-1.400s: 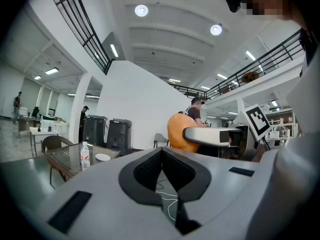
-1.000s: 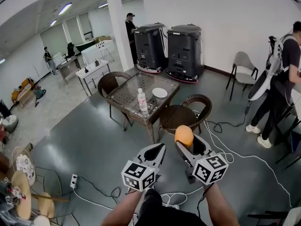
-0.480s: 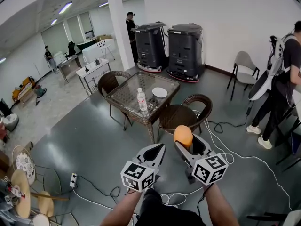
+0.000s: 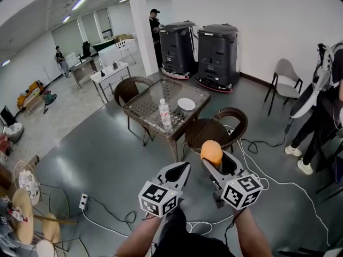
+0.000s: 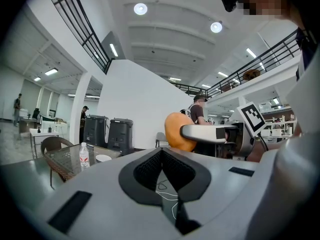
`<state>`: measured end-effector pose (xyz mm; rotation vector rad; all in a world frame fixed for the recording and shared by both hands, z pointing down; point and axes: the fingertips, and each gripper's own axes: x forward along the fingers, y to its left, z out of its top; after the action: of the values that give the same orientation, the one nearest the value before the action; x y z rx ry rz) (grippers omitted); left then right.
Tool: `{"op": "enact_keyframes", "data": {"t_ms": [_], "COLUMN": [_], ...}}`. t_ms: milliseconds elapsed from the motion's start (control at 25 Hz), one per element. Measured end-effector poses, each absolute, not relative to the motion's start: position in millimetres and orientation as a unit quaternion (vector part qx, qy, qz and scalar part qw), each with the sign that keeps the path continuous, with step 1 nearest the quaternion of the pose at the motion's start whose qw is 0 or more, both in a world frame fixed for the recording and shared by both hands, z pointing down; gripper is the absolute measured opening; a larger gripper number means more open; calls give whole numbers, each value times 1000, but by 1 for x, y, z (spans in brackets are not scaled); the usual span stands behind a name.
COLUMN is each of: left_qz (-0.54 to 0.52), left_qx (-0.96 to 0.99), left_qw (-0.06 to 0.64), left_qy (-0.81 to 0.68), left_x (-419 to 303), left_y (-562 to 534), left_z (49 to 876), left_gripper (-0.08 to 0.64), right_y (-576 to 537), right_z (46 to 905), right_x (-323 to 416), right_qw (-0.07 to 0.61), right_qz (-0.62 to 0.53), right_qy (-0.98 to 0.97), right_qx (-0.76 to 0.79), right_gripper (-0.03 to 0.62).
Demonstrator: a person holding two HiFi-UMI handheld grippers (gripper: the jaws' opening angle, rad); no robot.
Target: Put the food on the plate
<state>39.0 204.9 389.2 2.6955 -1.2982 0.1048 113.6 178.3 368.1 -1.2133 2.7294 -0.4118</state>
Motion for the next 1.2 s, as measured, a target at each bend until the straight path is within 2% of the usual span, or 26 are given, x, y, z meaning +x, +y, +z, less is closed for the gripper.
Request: {"op": "enact_keyframes", "data": {"t_ms": [1200], "left_qz": [35], "left_qx": [910], "left_qw": [120], "left_qy": [-394], "left_x": [-44], "left_y": [-61], "left_z": [413], "left_gripper": [8], "right_y": [-81], "right_z": [396], "right_x": [34], "right_qw": [33], "right_qz": [-180], "right_qy": [879], "right_qx": [-440], "right_gripper": [301]}}
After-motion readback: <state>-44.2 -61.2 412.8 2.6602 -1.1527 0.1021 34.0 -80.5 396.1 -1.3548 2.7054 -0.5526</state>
